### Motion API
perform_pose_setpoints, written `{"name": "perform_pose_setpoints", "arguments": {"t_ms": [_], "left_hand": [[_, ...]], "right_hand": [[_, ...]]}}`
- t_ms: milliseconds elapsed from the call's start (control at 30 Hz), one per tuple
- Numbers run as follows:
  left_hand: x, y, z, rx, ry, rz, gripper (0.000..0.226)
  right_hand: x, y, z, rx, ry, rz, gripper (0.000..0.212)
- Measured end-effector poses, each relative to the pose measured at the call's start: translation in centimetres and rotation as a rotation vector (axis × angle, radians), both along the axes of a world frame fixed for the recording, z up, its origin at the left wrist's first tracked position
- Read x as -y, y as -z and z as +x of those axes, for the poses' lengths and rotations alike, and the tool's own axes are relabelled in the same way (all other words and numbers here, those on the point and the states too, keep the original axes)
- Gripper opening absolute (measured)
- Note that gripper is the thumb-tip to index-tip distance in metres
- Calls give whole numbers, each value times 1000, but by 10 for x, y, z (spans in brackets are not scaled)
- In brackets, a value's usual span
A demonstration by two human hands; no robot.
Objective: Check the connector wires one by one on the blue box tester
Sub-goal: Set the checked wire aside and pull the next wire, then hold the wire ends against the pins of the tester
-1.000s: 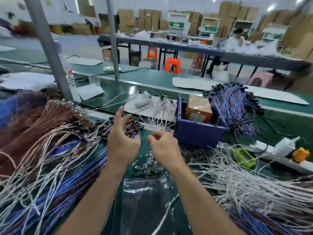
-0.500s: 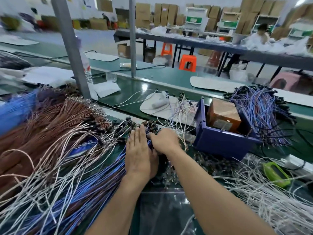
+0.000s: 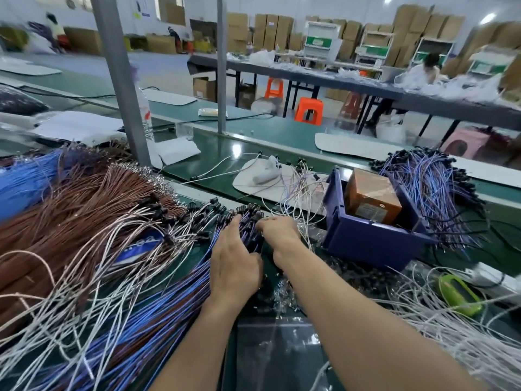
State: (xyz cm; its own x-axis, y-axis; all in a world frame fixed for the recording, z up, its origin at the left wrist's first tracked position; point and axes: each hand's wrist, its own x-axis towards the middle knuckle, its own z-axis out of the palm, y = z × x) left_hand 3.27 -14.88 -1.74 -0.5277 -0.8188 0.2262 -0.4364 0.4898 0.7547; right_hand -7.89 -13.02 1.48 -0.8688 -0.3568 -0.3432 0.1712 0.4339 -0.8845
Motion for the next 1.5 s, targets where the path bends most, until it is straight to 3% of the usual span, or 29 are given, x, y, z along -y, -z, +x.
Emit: {"name": "perform_pose_setpoints", "arguments": {"t_ms": [200, 367, 600, 667, 767, 833, 967, 1100, 1200, 1267, 1367, 1500], "left_hand": [[4, -5, 1, 23, 16, 9, 62], [4, -8, 4, -9, 11, -2, 48], [-2, -16, 13, -134, -55, -140, 13], [-7, -21, 15, -172, -28, -33, 10], [-16, -28, 17, -364, 239, 352, 12], [-21, -33, 20, -363, 393, 435, 18], [-19, -39, 24, -264, 470, 486, 17], [-26, -39, 26, -230, 505, 441, 16], [-44, -40, 20, -289, 595, 525, 7], [-58, -43, 13, -297, 712, 600, 16], [-85, -48, -4, -230, 840, 638, 23], [-116, -48, -29, -326, 775, 739, 10]], "right_hand": [[-1, -3, 6, 10, -148, -28, 8], [-9, -13, 14, 167, -150, -176, 8], [-38, -50, 26, -6, 60, -424, 6], [-60, -73, 25, 6, 61, -595, 7], [-103, -95, 16, 150, 143, -935, 16], [-138, -101, 10, 132, 246, -998, 17], [-215, -99, -8, -99, 315, -914, 20], [-276, -93, -16, -289, 314, -649, 16], [-298, -92, -10, -251, 18, -351, 21], [-298, -91, 2, -191, -259, -184, 21], [-279, -82, 14, -282, -284, -221, 19], [-256, -55, 19, -259, -271, -211, 22]]}}
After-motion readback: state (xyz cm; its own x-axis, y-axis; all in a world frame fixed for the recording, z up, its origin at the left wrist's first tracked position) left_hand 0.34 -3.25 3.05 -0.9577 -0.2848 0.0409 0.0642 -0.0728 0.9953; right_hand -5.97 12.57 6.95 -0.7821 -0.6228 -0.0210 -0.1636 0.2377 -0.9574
